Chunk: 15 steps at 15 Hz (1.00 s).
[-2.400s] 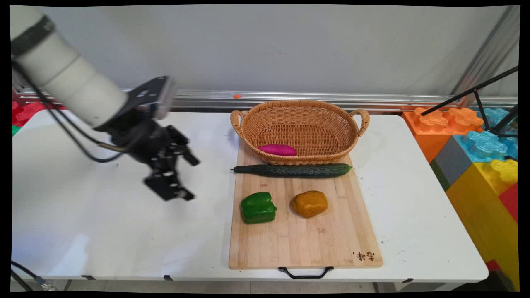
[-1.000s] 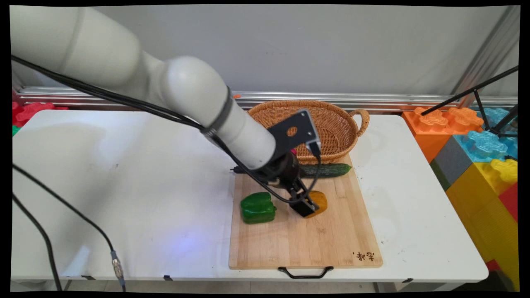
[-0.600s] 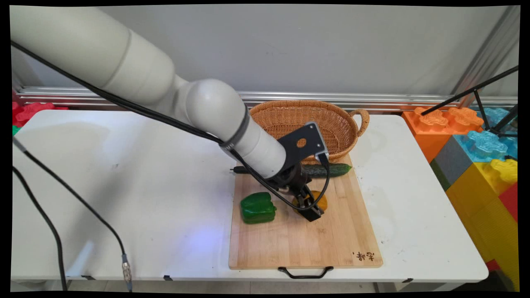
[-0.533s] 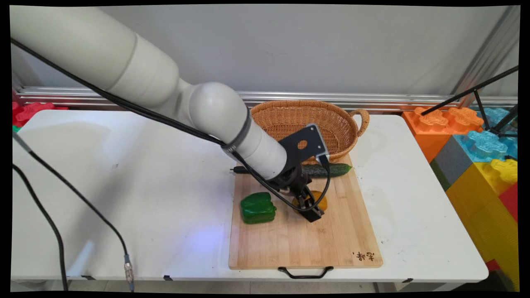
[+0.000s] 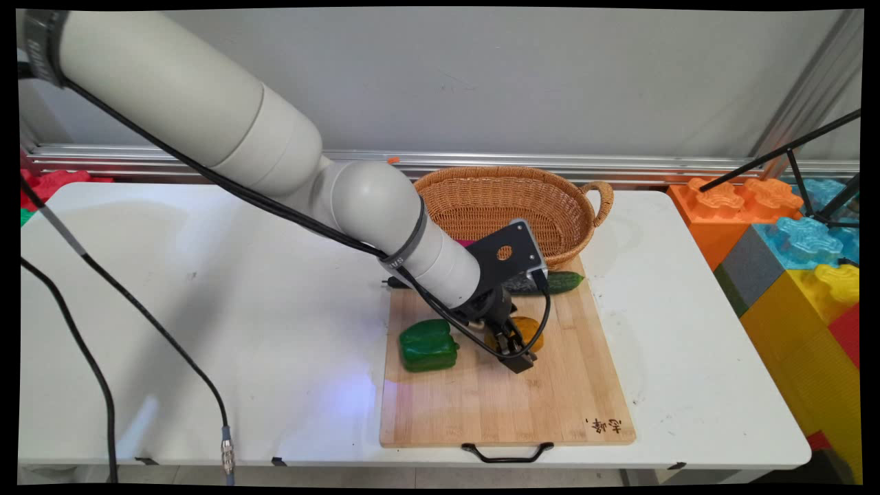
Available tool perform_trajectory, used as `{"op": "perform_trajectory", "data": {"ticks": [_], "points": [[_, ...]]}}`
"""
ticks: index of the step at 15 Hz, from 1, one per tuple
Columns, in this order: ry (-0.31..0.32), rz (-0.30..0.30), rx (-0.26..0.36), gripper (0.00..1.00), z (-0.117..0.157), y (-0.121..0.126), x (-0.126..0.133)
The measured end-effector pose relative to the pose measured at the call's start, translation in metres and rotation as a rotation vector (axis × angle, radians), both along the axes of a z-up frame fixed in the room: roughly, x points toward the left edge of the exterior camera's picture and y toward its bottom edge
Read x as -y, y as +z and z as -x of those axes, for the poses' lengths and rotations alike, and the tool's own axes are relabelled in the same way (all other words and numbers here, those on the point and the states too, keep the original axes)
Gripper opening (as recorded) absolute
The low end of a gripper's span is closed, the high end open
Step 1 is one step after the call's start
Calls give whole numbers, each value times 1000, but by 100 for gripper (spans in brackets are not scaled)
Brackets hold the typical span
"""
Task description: Pick up the potato from the cutting board, then place the picked object in the vegetable basket
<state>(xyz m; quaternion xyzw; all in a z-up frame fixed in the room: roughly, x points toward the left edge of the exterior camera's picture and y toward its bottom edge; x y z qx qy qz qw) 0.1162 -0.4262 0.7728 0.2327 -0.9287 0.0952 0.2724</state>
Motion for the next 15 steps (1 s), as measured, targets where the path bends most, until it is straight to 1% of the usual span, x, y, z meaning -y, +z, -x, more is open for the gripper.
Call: {"op": "perform_trajectory", "data": {"ticks": [1, 6, 9, 12, 15], "points": [[3, 1, 1, 0, 0, -2, 1], [15, -8, 1, 0, 0, -6, 1], [22, -27, -17, 0, 3, 2, 0], [15, -28, -55, 0, 8, 31, 2], [7, 3, -80, 0, 10, 61, 14]]}}
